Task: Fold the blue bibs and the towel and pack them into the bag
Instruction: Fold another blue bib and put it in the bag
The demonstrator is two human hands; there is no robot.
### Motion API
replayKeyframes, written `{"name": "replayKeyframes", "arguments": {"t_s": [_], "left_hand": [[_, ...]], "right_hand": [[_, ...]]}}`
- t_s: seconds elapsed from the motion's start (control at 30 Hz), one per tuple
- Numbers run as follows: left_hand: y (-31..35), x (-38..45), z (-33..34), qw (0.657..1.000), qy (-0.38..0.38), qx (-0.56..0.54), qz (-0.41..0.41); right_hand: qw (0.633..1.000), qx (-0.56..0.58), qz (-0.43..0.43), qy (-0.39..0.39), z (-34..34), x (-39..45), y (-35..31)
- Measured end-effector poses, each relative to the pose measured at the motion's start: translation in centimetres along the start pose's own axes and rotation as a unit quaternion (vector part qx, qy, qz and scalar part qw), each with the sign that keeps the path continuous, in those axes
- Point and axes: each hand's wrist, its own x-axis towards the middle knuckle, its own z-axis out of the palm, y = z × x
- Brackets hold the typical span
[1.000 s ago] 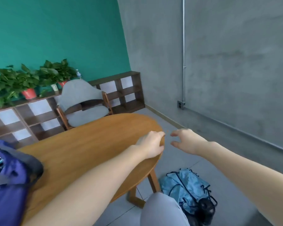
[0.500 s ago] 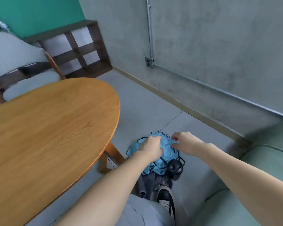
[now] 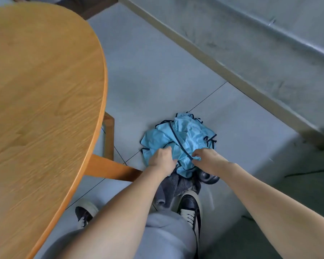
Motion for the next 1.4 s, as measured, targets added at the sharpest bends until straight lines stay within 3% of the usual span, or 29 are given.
{"name": "replayKeyframes", "arguments": {"t_s": [0.27,0.4,0.57,1.0,1.23,1.4], "left_hand": [[-3.0,2.7,2.8,0.999,-0.031,-0.006,-0.042],[-3.3,2.9,2.8,0.999,-0.034,-0.009,-0.04],[-3.0,2.7,2.5,0.999,-0.037,-0.009,-0.025],[-2.2,0.5,0.6,0.999,-0.015,0.022,0.023],[-2.0,-1.0,-1.4,0.999,0.006,0.038,0.036],[1.2,-0.7,-3.9,0.993,0.035,-0.041,0.101]], "right_hand": [[0.96,-0.268,-0.045,-0.062,3.2,5.0,1.1],[0.958,-0.27,-0.032,-0.09,3.9,5.6,2.0],[0.971,-0.227,-0.053,-0.046,3.1,5.0,1.7],[0.991,-0.112,-0.075,-0.019,1.7,2.4,0.0],[0.98,-0.153,-0.119,0.037,-2.2,-1.3,-0.8],[0.971,-0.148,-0.152,0.112,-5.7,-5.0,-0.8]]}}
